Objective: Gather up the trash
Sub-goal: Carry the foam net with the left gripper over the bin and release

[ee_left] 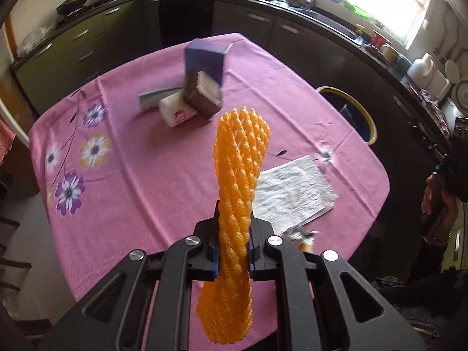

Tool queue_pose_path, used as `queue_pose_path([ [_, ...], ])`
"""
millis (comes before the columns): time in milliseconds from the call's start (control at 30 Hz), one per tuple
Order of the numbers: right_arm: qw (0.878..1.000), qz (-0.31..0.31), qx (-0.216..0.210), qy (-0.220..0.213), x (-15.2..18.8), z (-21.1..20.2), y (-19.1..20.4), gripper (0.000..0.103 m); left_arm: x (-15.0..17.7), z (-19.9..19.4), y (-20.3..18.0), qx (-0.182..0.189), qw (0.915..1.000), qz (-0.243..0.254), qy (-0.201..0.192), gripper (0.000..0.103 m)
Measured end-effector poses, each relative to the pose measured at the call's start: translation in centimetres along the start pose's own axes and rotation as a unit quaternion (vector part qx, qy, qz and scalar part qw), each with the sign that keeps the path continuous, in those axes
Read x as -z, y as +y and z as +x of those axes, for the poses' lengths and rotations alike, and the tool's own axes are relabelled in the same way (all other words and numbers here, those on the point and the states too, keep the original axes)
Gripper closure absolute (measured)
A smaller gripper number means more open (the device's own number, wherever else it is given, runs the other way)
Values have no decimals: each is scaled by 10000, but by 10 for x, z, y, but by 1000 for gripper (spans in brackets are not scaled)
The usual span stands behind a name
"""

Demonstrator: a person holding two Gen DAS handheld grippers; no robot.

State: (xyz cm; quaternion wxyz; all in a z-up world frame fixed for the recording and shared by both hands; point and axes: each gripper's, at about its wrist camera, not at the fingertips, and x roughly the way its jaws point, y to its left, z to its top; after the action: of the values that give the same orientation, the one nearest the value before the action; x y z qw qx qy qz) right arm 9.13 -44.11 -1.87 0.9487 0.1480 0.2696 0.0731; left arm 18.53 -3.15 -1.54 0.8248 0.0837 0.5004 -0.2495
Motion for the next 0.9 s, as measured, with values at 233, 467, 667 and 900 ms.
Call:
queue_pose_path([
  [233, 9979, 275, 530, -266, -1, -23, -42, 11, -78, 29, -98, 669, 9916, 1109, 12, 90],
  [467, 9930, 696, 861, -405, 3, -41, -89, 11, -155, 94, -210, 1174, 9737, 1946, 178, 90],
  [667, 9884, 1058, 999, -424, 11, -51, -126, 11, -199, 166, -283, 1337, 9641, 2251, 443, 90],
  [900, 9836, 1393, 1042, -480, 18, -59, -155, 11, -226, 244, -329, 1206, 9691, 2036, 695, 52],
])
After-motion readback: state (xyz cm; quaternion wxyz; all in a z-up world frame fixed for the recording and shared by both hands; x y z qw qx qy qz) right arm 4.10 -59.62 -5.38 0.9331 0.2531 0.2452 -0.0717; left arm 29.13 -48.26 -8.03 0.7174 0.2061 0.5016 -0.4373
